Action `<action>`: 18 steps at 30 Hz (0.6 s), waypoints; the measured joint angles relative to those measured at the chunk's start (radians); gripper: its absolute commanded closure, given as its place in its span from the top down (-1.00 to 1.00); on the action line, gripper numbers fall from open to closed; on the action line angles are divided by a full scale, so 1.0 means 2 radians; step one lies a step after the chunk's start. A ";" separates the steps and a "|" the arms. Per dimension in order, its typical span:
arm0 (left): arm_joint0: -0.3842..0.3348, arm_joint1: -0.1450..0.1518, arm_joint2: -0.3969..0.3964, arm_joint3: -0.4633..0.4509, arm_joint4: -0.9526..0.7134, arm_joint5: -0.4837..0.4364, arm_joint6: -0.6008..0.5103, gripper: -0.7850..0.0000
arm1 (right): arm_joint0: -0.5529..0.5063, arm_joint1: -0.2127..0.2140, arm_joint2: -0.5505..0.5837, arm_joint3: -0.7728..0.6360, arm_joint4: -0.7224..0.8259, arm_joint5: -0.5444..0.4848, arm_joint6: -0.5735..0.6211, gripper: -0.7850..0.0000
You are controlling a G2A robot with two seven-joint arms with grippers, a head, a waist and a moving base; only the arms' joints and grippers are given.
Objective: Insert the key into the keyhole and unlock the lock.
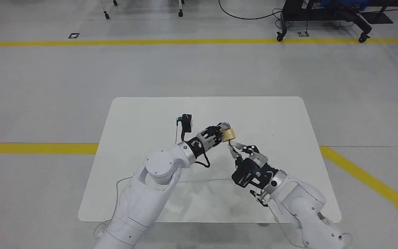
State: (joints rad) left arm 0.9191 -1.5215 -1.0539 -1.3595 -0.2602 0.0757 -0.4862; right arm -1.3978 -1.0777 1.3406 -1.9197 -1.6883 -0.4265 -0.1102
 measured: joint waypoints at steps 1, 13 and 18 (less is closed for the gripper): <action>0.000 0.001 0.001 0.000 0.008 -0.006 -0.002 -1.00 | 0.002 0.000 0.005 0.005 0.026 -0.012 -0.004 -1.00; 0.009 0.003 0.002 -0.006 0.032 -0.044 -0.001 -1.00 | 0.015 -0.001 0.029 0.056 0.216 -0.096 -0.009 -1.00; 0.013 0.006 -0.005 -0.010 0.036 -0.053 -0.011 -1.00 | 0.022 -0.001 0.039 0.077 0.294 -0.124 0.003 -1.00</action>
State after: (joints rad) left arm 0.9445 -1.5095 -1.0640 -1.3798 -0.1889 -0.0302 -0.5081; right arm -1.3537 -1.0798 1.4182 -1.7653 -1.1006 -0.6751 -0.1042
